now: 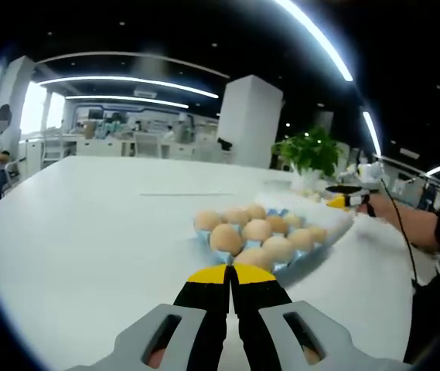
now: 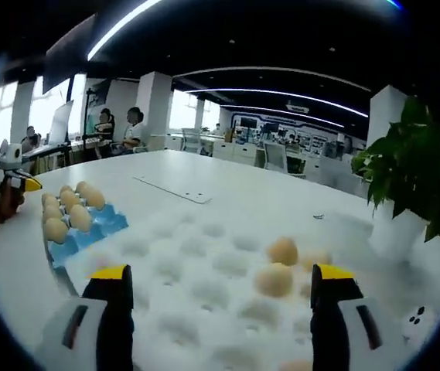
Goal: Pick up the eggs on the table and place them into the egg tray on the table
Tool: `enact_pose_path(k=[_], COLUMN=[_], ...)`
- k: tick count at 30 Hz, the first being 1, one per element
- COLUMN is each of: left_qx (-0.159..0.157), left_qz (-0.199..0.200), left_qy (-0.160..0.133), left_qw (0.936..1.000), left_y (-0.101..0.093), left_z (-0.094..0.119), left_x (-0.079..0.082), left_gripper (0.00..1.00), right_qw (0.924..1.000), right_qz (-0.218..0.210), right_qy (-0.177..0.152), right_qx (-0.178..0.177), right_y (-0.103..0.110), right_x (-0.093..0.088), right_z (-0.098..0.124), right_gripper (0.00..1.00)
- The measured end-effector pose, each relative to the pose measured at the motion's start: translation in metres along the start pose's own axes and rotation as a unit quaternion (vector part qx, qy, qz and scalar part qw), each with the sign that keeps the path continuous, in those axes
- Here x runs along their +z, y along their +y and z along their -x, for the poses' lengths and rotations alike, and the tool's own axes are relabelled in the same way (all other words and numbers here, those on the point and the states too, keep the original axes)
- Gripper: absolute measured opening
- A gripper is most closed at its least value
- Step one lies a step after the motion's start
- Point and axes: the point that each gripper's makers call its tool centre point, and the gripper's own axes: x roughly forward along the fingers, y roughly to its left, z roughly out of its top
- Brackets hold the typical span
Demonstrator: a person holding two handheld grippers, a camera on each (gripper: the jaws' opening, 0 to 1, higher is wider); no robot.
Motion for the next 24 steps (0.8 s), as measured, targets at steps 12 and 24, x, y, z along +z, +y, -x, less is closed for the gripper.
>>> enact_pose_path(k=[12,24], left_qx=[0.0,0.001], left_qz=[0.001,0.0], left_qy=[0.001,0.003], left_qw=[1.0,1.0], left_y=[0.007,0.003], left_z=[-0.002,-0.002], left_x=[0.0,-0.002], left_gripper=[0.01,0.01], right_qw=[0.9996,0.999], right_qz=[-0.022,-0.03], right_qy=[0.001,-0.003], right_qx=[-0.02,-0.033], right_y=[-0.038,-0.031], right_x=[-0.011,-0.023], right_z=[-0.018,-0.02], right_gripper=[0.93,0.77])
